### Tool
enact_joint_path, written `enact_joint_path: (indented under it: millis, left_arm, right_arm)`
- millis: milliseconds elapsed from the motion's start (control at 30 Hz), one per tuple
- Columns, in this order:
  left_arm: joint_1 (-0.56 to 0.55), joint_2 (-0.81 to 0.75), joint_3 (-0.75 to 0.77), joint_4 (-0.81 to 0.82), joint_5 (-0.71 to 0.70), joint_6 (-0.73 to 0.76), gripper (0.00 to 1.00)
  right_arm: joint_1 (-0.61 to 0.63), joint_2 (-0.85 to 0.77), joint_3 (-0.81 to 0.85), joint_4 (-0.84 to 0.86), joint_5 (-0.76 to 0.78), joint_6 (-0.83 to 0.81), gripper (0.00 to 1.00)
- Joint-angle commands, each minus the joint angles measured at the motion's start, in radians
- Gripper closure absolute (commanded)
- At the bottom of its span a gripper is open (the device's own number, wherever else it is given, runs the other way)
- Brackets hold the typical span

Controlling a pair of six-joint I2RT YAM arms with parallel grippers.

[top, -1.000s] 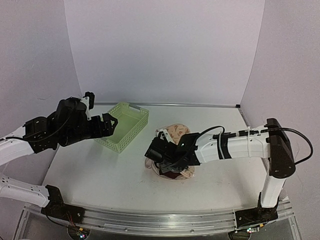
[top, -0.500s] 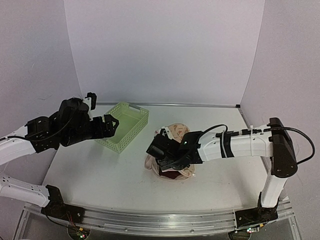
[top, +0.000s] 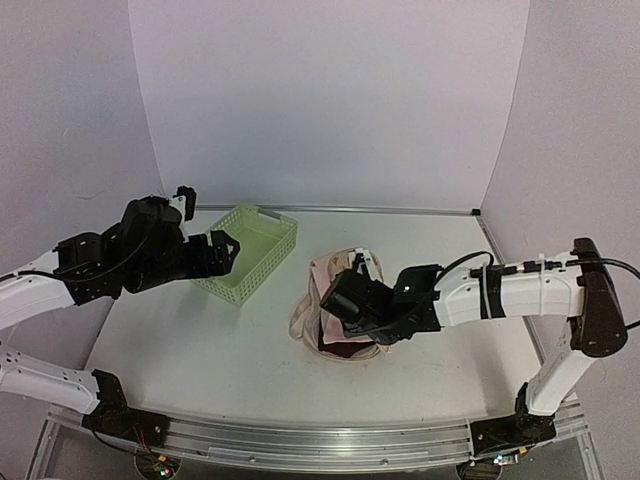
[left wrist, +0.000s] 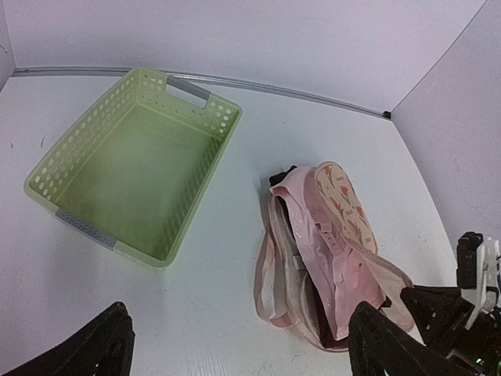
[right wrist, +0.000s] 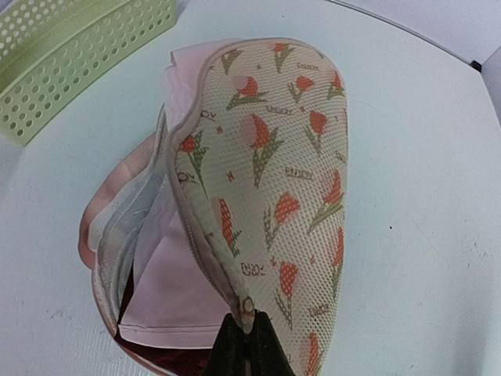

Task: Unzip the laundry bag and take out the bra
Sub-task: Open the laundry bag at the center of the board.

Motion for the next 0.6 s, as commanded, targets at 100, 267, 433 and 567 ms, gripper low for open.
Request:
enact_joint_path:
  millis: [100, 267, 433, 567]
  left_arm:
    - [0.006, 0.021, 0.048, 0.045, 0.002, 0.01, 0.05]
    - [0.006, 0.029, 0.055, 0.047, 0.002, 0.012, 0.05]
    - [0.007, 0.039, 0.061, 0.049, 0.005, 0.013, 0.05]
    - [0.007, 0.049, 0.067, 0.051, 0.007, 0.012, 0.05]
  right_arm:
    - [-0.005, -0.166, -0.143, 0.049, 0.108, 0.212, 1.0]
    - [-0.015, -0.256, -0.242, 0.057, 0.149, 0.36, 1.0]
    - [-0.039, -0.34, -0.344, 0.059, 0.173, 0.512, 1.0]
    - [-0.056, -0.381, -0.404, 0.061, 0.188, 0.581, 1.0]
